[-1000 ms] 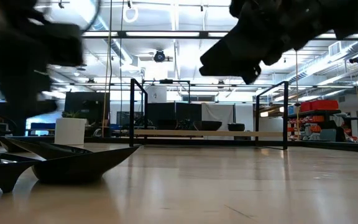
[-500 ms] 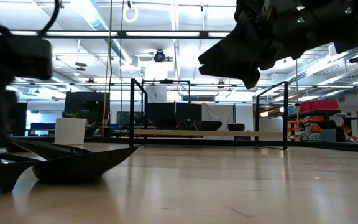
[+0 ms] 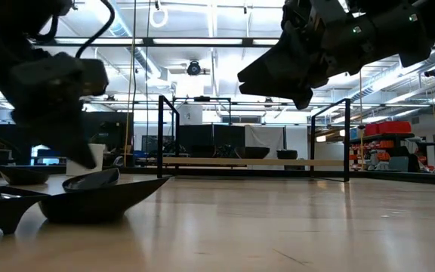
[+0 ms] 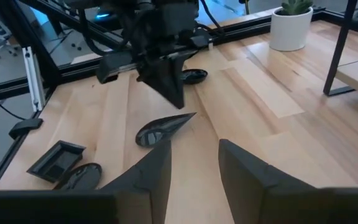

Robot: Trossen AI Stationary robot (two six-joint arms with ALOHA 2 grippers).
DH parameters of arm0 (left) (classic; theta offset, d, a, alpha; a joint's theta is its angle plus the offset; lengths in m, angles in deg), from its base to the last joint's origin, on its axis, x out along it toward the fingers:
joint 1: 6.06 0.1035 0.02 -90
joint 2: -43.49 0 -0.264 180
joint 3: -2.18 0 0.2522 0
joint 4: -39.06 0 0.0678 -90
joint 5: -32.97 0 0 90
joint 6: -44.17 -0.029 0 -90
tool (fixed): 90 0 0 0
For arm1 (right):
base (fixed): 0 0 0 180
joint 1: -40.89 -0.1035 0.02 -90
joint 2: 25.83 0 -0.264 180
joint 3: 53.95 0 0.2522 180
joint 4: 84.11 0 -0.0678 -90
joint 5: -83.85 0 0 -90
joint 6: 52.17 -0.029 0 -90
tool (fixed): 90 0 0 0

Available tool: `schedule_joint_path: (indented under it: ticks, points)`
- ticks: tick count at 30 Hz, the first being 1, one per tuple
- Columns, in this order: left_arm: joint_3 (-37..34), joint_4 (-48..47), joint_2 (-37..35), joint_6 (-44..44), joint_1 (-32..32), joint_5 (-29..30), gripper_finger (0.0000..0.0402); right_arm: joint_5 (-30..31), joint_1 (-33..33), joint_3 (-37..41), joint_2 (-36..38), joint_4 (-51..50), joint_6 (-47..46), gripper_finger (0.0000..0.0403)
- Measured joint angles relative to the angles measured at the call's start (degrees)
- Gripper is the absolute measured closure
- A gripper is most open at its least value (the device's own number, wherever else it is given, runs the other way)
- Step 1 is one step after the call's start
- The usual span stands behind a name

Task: Pick & Place Mini shaped plates
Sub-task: Stack the black teardrop shaped bowl on top of the other black teardrop shaped bowl on the shelf

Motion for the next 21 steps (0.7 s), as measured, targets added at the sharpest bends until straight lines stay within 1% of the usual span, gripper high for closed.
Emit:
schedule_joint_path:
  ticks: [4,6,8,10,14,18,21]
  points:
    - [0.0,-2.9,0.0,3.2,-1.2,-7.4,0.0392,0.0,0.0,0.0,0.0,0.0,-0.3,0.0266]
    - [0.0,-3.0,0.4,4.8,-1.8,-9.9,0.0396,0.0,0.0,0.0,0.0,0.0,-0.3,0.0266]
    - [0.0,-2.2,0.9,5.9,-2.2,-10.4,0.0397,0.8,0.0,0.0,0.0,0.2,-0.3,0.0266]
    - [0.0,0.5,1.8,5.8,-2.3,-10.3,0.0397,2.0,0.0,0.0,0.0,0.3,-0.3,0.0266]
    - [0.0,8.5,5.0,3.1,-1.0,-10.3,0.0398,3.1,0.0,0.0,0.0,0.5,-0.3,0.0266]
    - [0.0,16.5,9.6,-0.1,2.5,-7.9,0.0398,3.1,0.0,0.0,0.0,1.0,-0.3,0.0266]
    - [0.0,25.1,12.6,-4.5,6.1,-8.4,0.0398,3.1,0.0,0.0,0.0,1.5,-0.3,0.0266]
